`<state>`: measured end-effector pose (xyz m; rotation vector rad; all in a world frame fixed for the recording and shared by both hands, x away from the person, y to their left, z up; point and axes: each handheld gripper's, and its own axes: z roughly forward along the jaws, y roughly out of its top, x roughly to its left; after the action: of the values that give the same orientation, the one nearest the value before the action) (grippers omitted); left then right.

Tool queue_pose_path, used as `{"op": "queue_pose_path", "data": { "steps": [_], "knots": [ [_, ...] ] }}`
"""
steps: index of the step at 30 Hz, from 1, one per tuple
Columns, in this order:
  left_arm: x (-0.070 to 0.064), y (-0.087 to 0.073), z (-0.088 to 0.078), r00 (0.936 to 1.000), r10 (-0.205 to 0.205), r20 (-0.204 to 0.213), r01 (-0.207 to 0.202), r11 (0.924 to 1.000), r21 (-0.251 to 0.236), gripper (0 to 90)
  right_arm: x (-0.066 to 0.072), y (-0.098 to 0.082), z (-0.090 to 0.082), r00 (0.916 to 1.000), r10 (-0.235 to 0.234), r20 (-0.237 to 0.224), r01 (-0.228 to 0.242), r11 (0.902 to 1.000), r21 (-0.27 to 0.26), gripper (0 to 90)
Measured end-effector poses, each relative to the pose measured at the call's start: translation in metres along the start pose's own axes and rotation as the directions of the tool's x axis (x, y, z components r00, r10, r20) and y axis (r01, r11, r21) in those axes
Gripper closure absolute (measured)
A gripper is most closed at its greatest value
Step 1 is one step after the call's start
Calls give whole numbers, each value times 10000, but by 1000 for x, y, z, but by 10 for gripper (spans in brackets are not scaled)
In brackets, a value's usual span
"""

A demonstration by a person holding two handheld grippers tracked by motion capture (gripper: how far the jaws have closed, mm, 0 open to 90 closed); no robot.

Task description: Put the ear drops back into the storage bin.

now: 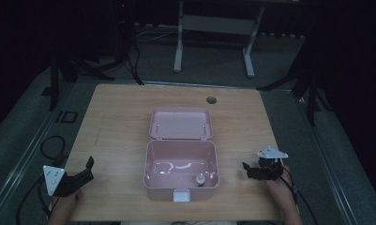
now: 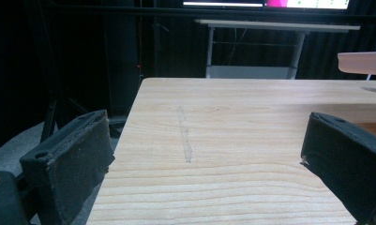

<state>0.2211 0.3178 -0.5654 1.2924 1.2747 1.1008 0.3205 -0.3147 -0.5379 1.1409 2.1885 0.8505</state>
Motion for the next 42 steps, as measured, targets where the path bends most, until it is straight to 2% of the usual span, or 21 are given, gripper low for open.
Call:
{"op": "queue_pose_path", "data": {
  "steps": [5,10,13,21,26,32,36,42],
  "knots": [
    [0,0,0,10000,0,1,0,10000,-10,24,-1,-7,-2,9947,704,744,-663,9963,-554,121],
    [0,0,0,10000,3,5,-3,10000,-13,24,-5,-13,-5,9848,1156,1295,-1022,9891,-1058,122],
    [0,0,0,10000,0,7,0,10000,-20,24,-8,-18,-7,9777,1536,1430,-1347,9818,-1337,122],
    [0,0,0,10000,-15,22,15,10000,-29,24,-12,-22,-8,9632,1996,1799,-1705,9714,-1650,121],
    [0,0,0,10000,-38,17,38,10000,-30,24,-18,-24,-11,9465,2603,1908,-2203,9532,-2072,121],
    [0,0,0,10000,-50,16,50,10000,-32,24,-24,-29,-8,9279,3078,2105,-2670,9425,-2012,122],
    [0,0,0,10000,-53,10,53,10000,-28,24,-25,-29,-8,9231,3193,2143,-2783,9393,-2006,122],
    [1,0,0,10000,-52,7,52,10000,-18,24,-23,-29,-6,9267,3070,2166,-2690,9446,-1879,122]
  ]
}}
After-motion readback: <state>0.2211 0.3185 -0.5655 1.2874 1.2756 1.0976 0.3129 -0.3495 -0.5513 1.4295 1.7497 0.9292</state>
